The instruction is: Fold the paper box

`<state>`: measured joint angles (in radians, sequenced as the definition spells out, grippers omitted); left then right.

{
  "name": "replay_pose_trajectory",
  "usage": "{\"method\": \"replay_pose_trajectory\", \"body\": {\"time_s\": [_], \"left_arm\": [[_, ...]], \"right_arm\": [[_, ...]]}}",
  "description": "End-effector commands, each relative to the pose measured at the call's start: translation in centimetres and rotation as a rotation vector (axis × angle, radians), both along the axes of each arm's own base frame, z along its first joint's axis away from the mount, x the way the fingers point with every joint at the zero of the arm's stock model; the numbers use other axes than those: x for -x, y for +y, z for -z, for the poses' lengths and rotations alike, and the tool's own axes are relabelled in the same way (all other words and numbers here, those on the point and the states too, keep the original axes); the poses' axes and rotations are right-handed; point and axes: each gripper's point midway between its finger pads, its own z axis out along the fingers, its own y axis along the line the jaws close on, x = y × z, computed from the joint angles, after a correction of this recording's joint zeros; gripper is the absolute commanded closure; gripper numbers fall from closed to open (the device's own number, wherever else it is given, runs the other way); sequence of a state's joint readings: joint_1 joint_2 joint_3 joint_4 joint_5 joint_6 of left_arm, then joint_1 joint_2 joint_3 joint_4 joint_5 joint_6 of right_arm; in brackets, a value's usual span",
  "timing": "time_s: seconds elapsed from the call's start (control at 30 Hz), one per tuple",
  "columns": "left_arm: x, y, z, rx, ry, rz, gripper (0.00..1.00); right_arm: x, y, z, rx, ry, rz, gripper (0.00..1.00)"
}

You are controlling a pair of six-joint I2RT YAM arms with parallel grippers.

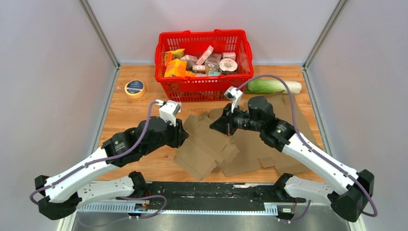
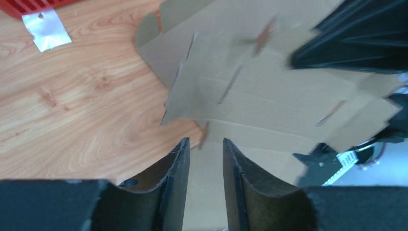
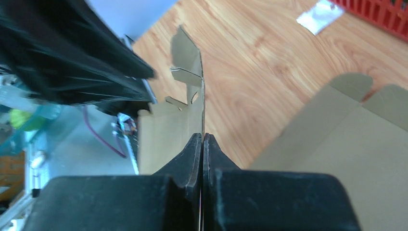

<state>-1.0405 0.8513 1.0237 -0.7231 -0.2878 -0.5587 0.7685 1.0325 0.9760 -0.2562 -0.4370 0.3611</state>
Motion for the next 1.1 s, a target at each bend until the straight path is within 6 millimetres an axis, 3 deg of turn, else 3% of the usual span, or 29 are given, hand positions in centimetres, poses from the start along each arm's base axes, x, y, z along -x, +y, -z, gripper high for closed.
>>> {"method": "replay_pose_trajectory", "body": {"time_s": [0.0, 0.07, 0.2, 0.43, 0.77, 1.07], "left_arm": [[0.0, 1.1, -3.0, 0.06, -0.094, -0.004, 0.53], [-0.1, 1.5, -3.8, 0.112, -0.108, -0.033, 0.43], [-0.4, -0.1, -4.9, 0.204, -0.148, 0.014, 0.44], [-3.2, -1.9, -2.7, 0.084, -0.087, 0.006, 0.42], [-4.1, -2.5, -0.7, 0.019, -0.037, 0.035, 0.61], [-4.4, -1.6, 1.2, -0.066, -0.025, 0.018, 0.65]], "right_arm": [[-2.0, -0.4, 3.1, 0.149, -0.077, 0.015, 1.0], [-2.1, 0.2, 4.1, 0.149, -0.071, 0.0, 1.0], [-1.3, 1.5, 4.9, 0.123, -0.049, -0.088, 1.0], [-0.8, 3.2, 6.0, 0.139, -0.025, -0.212, 1.0], [-0.8, 4.6, 6.4, 0.136, 0.016, -0.268, 1.0], [-0.7, 5.2, 6.1, 0.121, 0.018, -0.293, 1.0]]}}
